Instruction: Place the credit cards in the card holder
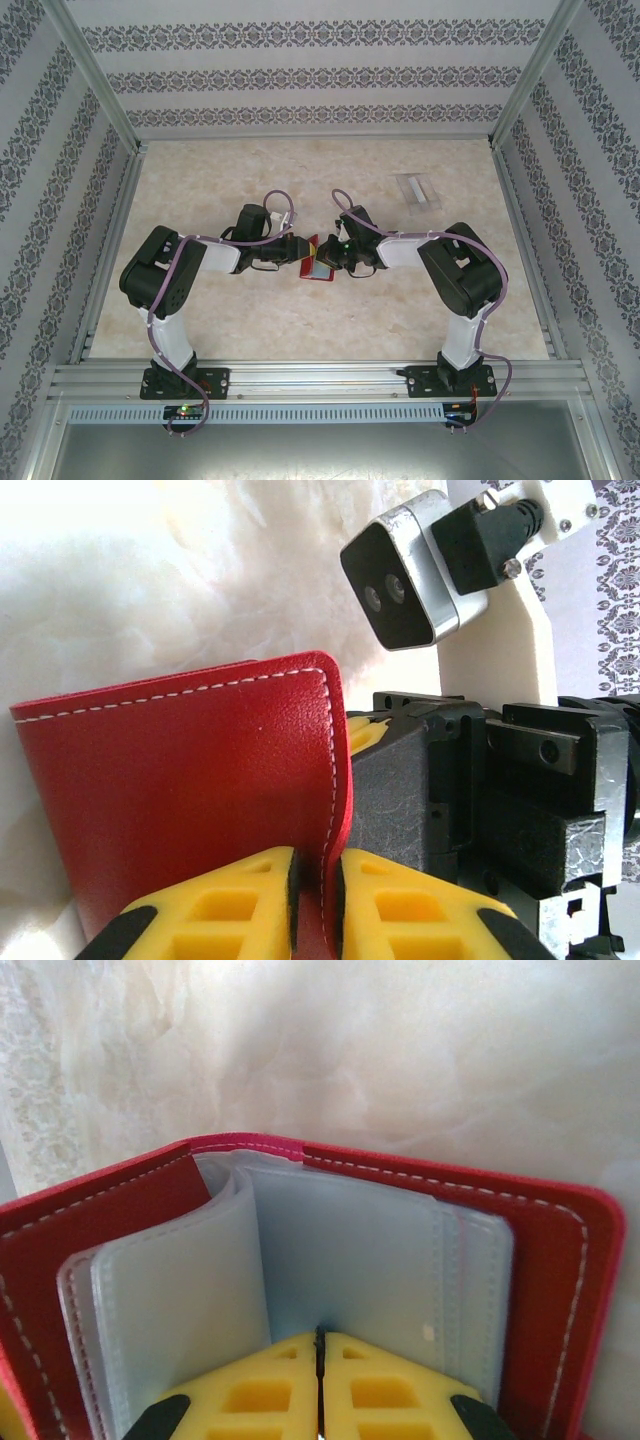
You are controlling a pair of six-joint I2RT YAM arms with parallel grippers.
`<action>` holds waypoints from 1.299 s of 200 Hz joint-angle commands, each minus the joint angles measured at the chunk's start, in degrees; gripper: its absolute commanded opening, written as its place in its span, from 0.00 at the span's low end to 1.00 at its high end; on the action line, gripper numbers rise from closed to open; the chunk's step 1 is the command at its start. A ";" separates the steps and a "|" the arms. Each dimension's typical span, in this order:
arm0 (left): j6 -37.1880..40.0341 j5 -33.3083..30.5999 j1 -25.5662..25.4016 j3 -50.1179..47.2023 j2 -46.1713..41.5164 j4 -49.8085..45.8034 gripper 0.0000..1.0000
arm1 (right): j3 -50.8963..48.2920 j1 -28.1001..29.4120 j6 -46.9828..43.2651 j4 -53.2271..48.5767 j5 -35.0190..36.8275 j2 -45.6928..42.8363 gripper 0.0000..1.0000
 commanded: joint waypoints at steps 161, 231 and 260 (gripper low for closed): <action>0.67 0.35 -0.04 -1.19 -0.25 -1.13 0.04 | 1.73 -0.19 -0.85 0.39 -0.93 1.12 0.07; 1.27 -0.65 0.22 -0.77 -0.16 -2.89 0.00 | 1.15 -0.24 -0.76 0.55 -0.47 0.73 0.12; 1.73 -1.95 0.39 -0.85 -0.39 -4.36 0.00 | -0.74 -1.05 -0.31 1.24 0.94 -1.32 0.17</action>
